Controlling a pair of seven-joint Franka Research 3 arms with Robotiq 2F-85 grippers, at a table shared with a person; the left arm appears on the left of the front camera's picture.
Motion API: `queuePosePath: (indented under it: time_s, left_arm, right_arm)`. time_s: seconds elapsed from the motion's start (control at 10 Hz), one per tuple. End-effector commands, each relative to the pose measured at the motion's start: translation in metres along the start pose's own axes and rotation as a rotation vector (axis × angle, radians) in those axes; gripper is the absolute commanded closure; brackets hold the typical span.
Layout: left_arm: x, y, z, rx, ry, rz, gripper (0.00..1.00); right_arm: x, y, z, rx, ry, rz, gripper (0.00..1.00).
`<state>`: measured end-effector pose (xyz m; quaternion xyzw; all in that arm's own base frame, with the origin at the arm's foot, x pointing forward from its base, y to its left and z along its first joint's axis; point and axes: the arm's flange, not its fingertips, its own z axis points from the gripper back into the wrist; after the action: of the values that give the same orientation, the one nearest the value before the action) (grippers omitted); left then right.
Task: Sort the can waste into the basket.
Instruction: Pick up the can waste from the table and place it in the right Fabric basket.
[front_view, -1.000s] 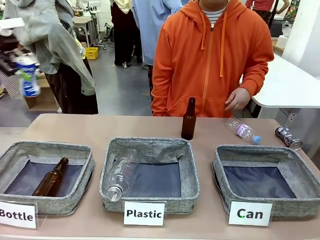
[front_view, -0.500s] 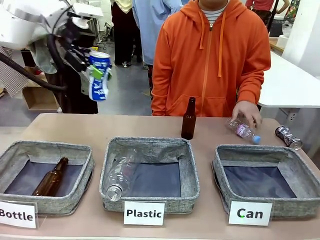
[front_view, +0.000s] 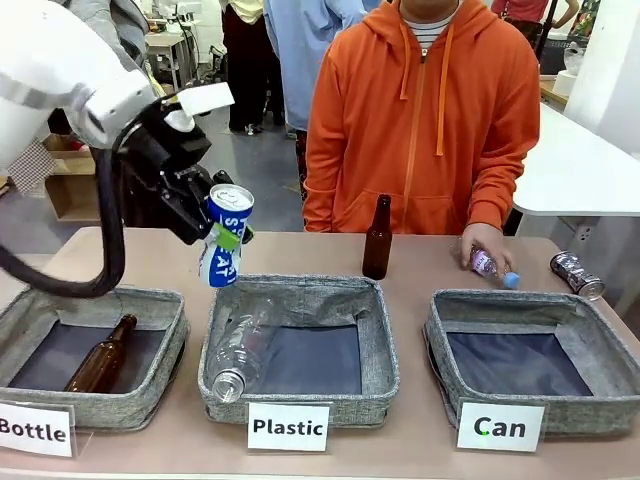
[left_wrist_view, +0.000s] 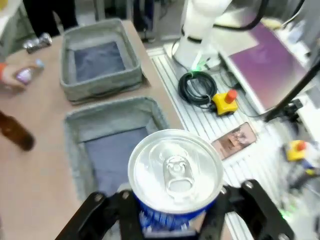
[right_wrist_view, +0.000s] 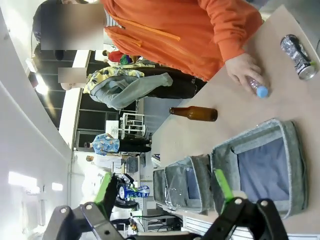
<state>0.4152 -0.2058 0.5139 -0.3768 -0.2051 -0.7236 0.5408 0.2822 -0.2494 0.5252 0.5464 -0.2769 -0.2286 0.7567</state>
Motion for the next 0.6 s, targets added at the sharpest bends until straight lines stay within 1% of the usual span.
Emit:
queuePosePath:
  time_s: [0.0, 0.2, 0.3, 0.4, 0.5]
  left_arm:
    - [-0.005, 0.021, 0.008, -0.053, -0.017, 0.033, 0.67]
    - [-0.005, 0.021, 0.008, -0.053, -0.017, 0.033, 0.67]
    - [-0.002, 0.002, 0.000, -0.009, -0.004, 0.007, 0.67]
    - [-0.004, 0.028, -0.014, -0.033, -0.064, -0.081, 0.67]
    - [0.023, 0.036, -0.050, 0.004, 0.010, -0.040, 0.67]
  right_arm:
    - [-0.002, 0.003, 0.008, -0.001, -0.015, 0.006, 0.00]
    - [-0.002, 0.003, 0.008, -0.001, -0.015, 0.006, 0.00]
    - [-0.002, 0.003, 0.008, -0.001, -0.015, 0.006, 0.00]
    - [-0.001, 0.001, 0.005, -0.001, -0.010, 0.002, 0.00]
    - [-0.001, -0.002, 0.009, 0.008, 0.027, -0.007, 0.00]
